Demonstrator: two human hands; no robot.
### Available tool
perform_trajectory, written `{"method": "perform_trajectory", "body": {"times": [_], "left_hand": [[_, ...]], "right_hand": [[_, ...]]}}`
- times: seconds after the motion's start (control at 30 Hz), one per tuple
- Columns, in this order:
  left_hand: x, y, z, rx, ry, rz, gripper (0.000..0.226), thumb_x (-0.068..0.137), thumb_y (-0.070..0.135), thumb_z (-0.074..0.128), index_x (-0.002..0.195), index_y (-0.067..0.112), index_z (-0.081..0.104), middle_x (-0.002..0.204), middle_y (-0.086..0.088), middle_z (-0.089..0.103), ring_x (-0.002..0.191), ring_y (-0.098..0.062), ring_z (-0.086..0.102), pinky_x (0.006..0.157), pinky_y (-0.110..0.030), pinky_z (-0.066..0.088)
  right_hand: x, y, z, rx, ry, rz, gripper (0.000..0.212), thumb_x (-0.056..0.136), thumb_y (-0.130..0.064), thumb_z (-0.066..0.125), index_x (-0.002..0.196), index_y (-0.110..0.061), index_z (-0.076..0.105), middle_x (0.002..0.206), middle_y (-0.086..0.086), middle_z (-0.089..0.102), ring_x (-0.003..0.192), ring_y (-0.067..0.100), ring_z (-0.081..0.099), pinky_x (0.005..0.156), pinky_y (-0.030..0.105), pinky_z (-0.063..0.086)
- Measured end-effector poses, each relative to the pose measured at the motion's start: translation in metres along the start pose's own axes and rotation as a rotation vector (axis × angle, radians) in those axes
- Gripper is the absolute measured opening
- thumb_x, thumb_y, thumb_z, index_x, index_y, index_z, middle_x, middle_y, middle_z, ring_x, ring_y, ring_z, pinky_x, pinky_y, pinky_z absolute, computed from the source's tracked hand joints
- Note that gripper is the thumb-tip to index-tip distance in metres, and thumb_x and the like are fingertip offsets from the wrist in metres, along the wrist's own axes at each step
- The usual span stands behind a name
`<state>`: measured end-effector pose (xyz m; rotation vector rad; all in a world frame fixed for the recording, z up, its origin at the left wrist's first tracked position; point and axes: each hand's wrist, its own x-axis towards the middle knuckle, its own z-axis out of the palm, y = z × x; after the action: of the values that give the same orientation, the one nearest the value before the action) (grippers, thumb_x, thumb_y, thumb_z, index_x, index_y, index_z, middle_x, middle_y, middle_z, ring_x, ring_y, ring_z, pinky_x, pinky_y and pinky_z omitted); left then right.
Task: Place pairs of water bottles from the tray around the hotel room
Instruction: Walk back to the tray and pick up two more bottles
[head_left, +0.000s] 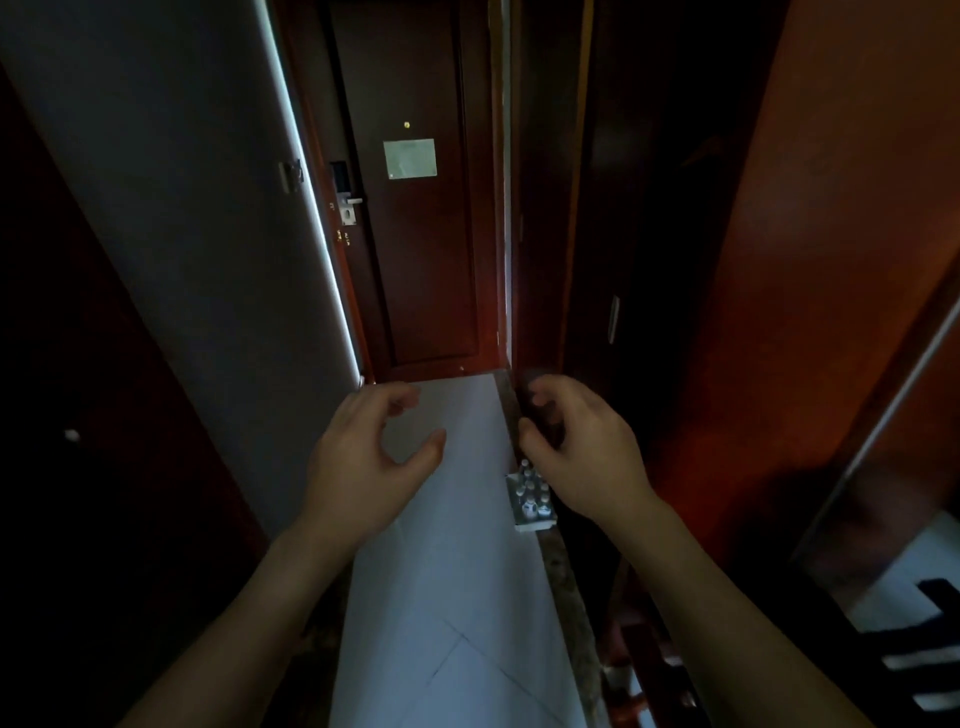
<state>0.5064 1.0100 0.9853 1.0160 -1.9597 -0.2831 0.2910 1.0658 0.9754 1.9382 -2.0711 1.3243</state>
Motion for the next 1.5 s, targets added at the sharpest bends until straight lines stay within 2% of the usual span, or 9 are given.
{"method": "perform_trajectory", "body": {"times": [0.27,0.4,0.57,0.73,0.83,1.03,1.3,1.4,1.5], "left_hand": [[0.103,-0.076,0.049,0.009,-0.005,-0.037,0.051,0.073,0.05,0.062,0.111,0.017,0.067,0.106,0.008,0.063,0.098,-0.011,0.06,0.082,-0.011,0.04],[0.157,-0.132,0.079,-0.095,0.012,-0.094,0.04,0.072,0.038,0.075,0.106,0.02,0.066,0.104,0.009,0.064,0.095,-0.012,0.062,0.082,-0.003,0.041],[0.244,-0.22,0.116,-0.193,-0.021,-0.11,0.043,0.072,0.044,0.071,0.109,0.024,0.064,0.105,0.009,0.064,0.101,-0.016,0.064,0.086,-0.039,0.055],[0.345,-0.286,0.147,-0.168,-0.053,-0.078,0.04,0.075,0.033,0.077,0.111,0.023,0.063,0.102,0.017,0.059,0.098,-0.009,0.06,0.085,-0.033,0.053],[0.393,-0.317,0.174,-0.182,-0.074,-0.049,0.041,0.076,0.033,0.078,0.113,0.026,0.061,0.103,0.021,0.056,0.098,0.004,0.055,0.084,-0.026,0.047],[0.475,-0.371,0.236,-0.174,-0.157,0.005,0.042,0.076,0.022,0.083,0.113,0.019,0.063,0.109,0.008,0.062,0.098,0.01,0.051,0.079,-0.001,0.037],[0.598,-0.424,0.346,-0.242,-0.241,0.073,0.043,0.077,0.023,0.082,0.114,0.024,0.061,0.104,0.018,0.058,0.098,-0.008,0.059,0.084,-0.017,0.047],[0.633,-0.438,0.389,-0.257,-0.31,0.108,0.041,0.077,0.023,0.082,0.113,0.022,0.062,0.108,0.013,0.061,0.1,-0.006,0.059,0.083,-0.011,0.045],[0.655,-0.445,0.433,-0.31,-0.381,0.162,0.039,0.077,0.031,0.078,0.112,0.021,0.062,0.108,0.009,0.064,0.1,-0.006,0.061,0.082,-0.02,0.05]], "right_hand": [[0.117,0.043,0.069,0.035,-0.048,0.007,0.037,0.087,-0.033,0.065,0.122,-0.023,0.059,0.111,-0.01,0.065,0.089,0.002,0.054,0.075,0.021,0.043],[0.183,0.066,0.121,0.014,-0.064,0.013,0.038,0.087,-0.034,0.065,0.123,-0.023,0.059,0.113,-0.009,0.065,0.093,0.007,0.06,0.078,0.026,0.049],[0.279,0.088,0.196,-0.022,-0.113,0.02,0.041,0.087,-0.035,0.065,0.124,-0.022,0.058,0.118,-0.007,0.064,0.097,0.011,0.063,0.079,0.026,0.05],[0.374,0.107,0.248,-0.052,-0.111,0.083,0.042,0.087,-0.032,0.066,0.126,-0.018,0.059,0.119,-0.004,0.064,0.101,0.013,0.063,0.082,0.031,0.053],[0.418,0.123,0.271,-0.046,-0.085,0.113,0.039,0.087,-0.031,0.066,0.123,-0.018,0.059,0.114,-0.003,0.065,0.098,0.014,0.062,0.08,0.036,0.055],[0.499,0.171,0.319,-0.043,-0.047,0.161,0.037,0.086,-0.028,0.066,0.121,-0.018,0.06,0.118,-0.002,0.064,0.103,0.016,0.063,0.083,0.038,0.054],[0.6,0.269,0.378,-0.059,-0.032,0.207,0.037,0.087,-0.03,0.065,0.123,-0.022,0.059,0.119,-0.006,0.062,0.103,0.01,0.06,0.08,0.022,0.045],[0.628,0.295,0.388,-0.059,0.002,0.246,0.034,0.086,-0.026,0.068,0.118,-0.018,0.062,0.114,-0.002,0.065,0.098,0.011,0.061,0.076,0.022,0.046],[0.641,0.322,0.387,-0.075,0.03,0.326,0.033,0.086,-0.029,0.065,0.116,-0.014,0.063,0.11,0.002,0.066,0.093,0.015,0.063,0.074,0.029,0.052]]}}
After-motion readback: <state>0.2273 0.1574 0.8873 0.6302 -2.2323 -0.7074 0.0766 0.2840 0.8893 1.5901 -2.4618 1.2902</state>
